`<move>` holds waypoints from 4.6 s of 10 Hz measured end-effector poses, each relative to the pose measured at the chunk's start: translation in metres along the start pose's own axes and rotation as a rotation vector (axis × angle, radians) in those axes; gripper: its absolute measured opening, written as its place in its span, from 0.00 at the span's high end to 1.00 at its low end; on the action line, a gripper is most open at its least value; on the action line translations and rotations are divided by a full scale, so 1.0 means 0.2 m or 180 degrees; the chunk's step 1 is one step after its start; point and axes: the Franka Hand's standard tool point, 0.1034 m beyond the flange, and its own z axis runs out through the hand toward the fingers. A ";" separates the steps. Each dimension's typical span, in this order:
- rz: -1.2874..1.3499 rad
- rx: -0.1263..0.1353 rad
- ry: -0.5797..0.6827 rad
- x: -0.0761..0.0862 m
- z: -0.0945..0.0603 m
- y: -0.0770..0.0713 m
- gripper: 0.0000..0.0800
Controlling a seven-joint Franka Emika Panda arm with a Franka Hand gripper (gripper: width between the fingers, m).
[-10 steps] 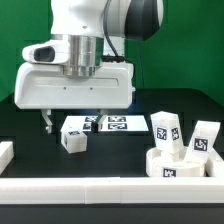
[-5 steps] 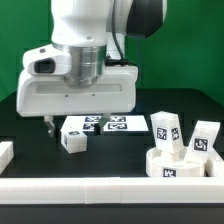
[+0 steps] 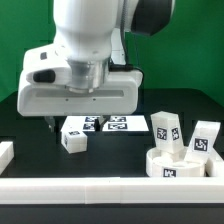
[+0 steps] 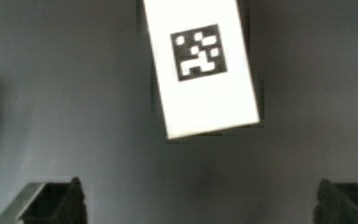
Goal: Assemble stool
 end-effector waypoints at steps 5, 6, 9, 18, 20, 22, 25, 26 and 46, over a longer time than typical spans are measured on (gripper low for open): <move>-0.0025 -0.0027 -0.0912 -0.06 0.13 0.00 0.19; 0.0037 -0.0055 -0.1200 -0.11 0.15 0.01 0.19; 0.0054 -0.0090 -0.1384 -0.08 0.16 0.01 0.19; 0.0067 -0.0067 -0.1434 -0.13 0.32 -0.01 0.19; 0.0066 -0.0069 -0.1430 -0.12 0.31 -0.01 0.35; 0.0049 -0.0076 -0.1417 -0.11 0.31 -0.02 0.58; 0.0049 -0.0072 -0.1414 -0.11 0.30 -0.02 0.58; 0.0043 -0.0044 -0.1428 -0.13 0.26 -0.02 0.58; 0.0212 0.0115 0.1554 0.10 -0.33 -0.10 0.58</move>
Offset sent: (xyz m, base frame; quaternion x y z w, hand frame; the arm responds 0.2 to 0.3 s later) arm -0.0138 -0.0062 -0.0057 -0.0356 -0.1849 0.0098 0.9821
